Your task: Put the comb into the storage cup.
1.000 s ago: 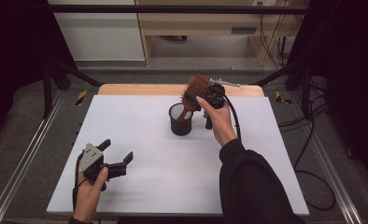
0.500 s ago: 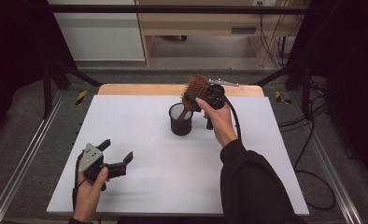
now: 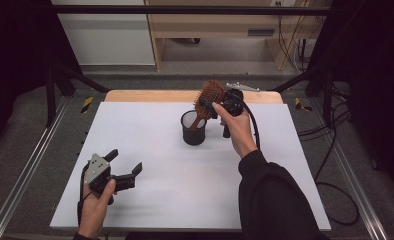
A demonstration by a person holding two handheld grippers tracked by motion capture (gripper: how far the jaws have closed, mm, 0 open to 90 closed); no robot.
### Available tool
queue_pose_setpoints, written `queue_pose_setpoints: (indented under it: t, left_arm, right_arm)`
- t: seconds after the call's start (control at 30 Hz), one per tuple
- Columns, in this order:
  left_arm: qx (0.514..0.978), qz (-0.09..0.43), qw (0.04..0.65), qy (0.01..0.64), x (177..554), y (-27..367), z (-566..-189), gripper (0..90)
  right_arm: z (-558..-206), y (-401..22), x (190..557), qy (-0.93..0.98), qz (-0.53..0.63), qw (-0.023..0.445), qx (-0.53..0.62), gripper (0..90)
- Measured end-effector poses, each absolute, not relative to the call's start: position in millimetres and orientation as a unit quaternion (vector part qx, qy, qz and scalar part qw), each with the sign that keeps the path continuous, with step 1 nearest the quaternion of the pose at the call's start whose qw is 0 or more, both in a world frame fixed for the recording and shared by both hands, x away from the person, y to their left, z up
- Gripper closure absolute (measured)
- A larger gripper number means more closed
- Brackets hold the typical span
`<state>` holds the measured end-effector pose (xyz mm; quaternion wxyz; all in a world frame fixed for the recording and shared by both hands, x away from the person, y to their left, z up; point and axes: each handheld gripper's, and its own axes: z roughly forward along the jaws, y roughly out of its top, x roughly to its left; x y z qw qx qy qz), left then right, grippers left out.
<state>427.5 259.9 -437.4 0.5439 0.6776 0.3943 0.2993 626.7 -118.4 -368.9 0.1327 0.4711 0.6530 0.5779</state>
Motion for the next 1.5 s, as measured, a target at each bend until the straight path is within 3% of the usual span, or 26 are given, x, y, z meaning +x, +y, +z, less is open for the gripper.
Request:
queue_pose_setpoints:
  t: [0.93,1.5]
  left_arm:
    - [0.677,0.299,0.544,0.395,427,260,-438,1.7]
    - [0.675,0.3,0.544,0.398,428,262,-437,1.7]
  right_arm:
    - [-355,-130,616,0.643,0.583,0.164,0.47,5.0]
    - [-346,-137,607,0.649,0.574,0.21,0.452,3.8]
